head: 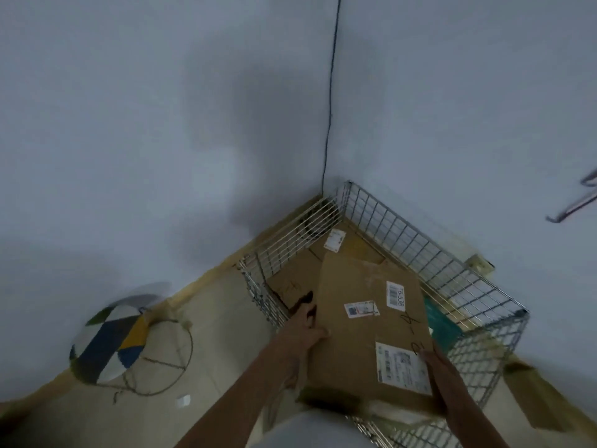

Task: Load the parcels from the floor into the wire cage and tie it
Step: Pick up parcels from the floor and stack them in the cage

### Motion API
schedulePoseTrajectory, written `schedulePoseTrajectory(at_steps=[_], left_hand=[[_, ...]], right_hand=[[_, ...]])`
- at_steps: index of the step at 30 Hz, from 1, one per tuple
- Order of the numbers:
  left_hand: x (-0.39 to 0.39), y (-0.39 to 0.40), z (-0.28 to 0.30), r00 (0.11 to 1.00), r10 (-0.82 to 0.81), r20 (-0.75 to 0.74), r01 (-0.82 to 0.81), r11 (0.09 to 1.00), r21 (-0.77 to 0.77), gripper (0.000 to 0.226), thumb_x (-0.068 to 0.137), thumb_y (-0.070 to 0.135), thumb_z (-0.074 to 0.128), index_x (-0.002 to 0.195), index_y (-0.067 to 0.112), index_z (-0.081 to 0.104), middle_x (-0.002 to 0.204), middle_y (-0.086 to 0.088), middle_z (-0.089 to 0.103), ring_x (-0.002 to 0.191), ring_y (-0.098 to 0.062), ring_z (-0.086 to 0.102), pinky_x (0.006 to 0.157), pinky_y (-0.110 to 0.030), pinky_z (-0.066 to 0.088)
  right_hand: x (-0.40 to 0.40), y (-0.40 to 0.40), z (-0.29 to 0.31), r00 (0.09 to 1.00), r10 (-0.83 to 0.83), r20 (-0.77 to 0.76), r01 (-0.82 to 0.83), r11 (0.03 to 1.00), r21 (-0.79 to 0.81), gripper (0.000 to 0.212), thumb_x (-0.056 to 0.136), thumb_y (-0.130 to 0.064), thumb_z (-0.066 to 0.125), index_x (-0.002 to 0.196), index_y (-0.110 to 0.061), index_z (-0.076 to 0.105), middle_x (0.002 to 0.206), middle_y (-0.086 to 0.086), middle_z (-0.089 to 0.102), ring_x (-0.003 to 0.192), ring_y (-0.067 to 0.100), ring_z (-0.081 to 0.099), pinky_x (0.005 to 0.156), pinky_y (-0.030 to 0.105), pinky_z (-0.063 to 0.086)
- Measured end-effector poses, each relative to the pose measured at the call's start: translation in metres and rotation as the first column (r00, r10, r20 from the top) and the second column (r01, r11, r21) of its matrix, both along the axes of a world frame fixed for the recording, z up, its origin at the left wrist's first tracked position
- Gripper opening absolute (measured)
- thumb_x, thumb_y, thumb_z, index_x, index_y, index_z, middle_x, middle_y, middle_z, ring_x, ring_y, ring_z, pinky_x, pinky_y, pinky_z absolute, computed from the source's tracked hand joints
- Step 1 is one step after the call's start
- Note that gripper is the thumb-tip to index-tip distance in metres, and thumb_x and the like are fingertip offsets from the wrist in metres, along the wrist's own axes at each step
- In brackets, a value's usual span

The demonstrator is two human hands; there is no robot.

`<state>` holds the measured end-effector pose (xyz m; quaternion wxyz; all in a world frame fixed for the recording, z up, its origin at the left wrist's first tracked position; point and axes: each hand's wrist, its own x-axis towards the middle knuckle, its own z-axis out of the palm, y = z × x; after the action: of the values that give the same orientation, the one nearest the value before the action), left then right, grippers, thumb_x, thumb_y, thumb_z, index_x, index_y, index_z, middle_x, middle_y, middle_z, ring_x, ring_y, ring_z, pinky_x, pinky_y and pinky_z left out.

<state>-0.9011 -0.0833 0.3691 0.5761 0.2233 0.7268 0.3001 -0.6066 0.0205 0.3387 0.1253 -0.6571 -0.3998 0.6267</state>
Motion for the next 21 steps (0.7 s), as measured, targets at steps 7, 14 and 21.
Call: schedulePoseTrajectory(at_steps=[7, 14, 21], left_hand=[[-0.095, 0.095, -0.016, 0.99, -0.13, -0.047, 0.126, 0.989, -0.078, 0.075, 0.099, 0.034, 0.067, 0.16, 0.018, 0.026, 0.155, -0.009, 0.044, 0.128, -0.028, 0.054, 0.1, -0.036, 0.048], [-0.134, 0.157, -0.06, 0.981, -0.195, -0.01, 0.192, 0.97, -0.149, 0.071, 0.089, 0.033, 0.074, 0.151, 0.022, 0.041, 0.139, -0.005, 0.059, 0.114, -0.023, 0.061, 0.097, -0.043, 0.055], [-0.212, 0.21, -0.128, 0.898, -0.414, 0.151, 0.44, 0.833, -0.336, 0.066, 0.092, 0.03, 0.071, 0.15, 0.021, 0.039, 0.134, -0.004, 0.057, 0.115, -0.024, 0.059, 0.094, -0.04, 0.05]], right_hand=[[-0.103, 0.02, 0.004, 0.975, -0.222, -0.031, 0.223, 0.975, 0.025, 0.018, 0.105, -0.03, 0.05, 0.12, -0.037, 0.058, 0.099, 0.009, 0.076, 0.087, 0.03, 0.075, 0.066, 0.035, 0.059], [-0.174, 0.02, -0.029, 0.935, -0.353, 0.02, 0.352, 0.935, 0.041, 0.034, 0.102, -0.049, 0.05, 0.135, -0.043, 0.047, 0.108, 0.002, 0.073, 0.094, 0.025, 0.074, 0.085, 0.049, 0.06], [-0.252, 0.027, -0.086, 0.877, -0.46, 0.138, 0.473, 0.876, -0.09, 0.042, 0.088, -0.064, 0.06, 0.125, -0.045, 0.053, 0.113, 0.003, 0.072, 0.098, 0.023, 0.074, 0.087, 0.053, 0.06]])
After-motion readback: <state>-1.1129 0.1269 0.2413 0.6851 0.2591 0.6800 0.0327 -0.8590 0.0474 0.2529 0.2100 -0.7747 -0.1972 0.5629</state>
